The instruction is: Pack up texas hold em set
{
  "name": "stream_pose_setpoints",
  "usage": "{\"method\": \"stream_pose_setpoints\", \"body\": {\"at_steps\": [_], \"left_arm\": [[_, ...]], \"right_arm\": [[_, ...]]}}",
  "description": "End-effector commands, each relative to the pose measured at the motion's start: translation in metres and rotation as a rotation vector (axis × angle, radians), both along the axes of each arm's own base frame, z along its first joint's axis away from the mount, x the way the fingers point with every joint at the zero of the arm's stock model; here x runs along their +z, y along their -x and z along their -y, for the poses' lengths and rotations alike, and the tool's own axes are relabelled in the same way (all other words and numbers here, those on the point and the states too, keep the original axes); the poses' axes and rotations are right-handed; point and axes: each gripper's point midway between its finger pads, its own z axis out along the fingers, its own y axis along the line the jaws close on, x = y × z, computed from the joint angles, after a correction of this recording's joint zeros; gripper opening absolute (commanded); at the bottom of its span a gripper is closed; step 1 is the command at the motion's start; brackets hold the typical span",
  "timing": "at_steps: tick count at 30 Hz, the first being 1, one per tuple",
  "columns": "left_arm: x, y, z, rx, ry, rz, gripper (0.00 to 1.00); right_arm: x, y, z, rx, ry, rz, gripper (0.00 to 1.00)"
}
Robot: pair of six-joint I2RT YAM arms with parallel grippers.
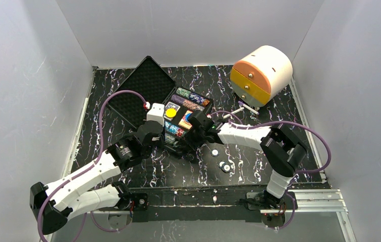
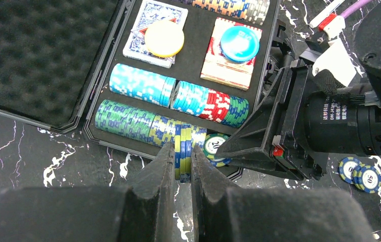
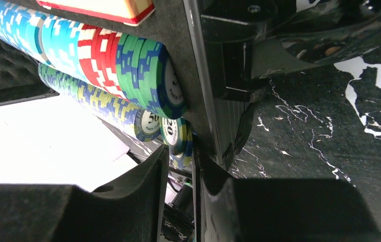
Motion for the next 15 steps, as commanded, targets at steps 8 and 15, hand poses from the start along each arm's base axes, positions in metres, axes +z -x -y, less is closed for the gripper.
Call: {"method": "stream_pose_setpoints", "body": {"at_steps": [8,15], "left_arm": [[0.008,-0.003,-0.009,0.039,0.008,0.034,0.0],[0.008,-0.003,-0.009,0.041,0.009,0.033,0.0]], "right_arm": [[-0.004,-0.016,-0.004,-0.036,0.041,0.043,0.39],[-0.009,-0.017,-0.006,-0.044,0.043,0.032,0.25]]}}
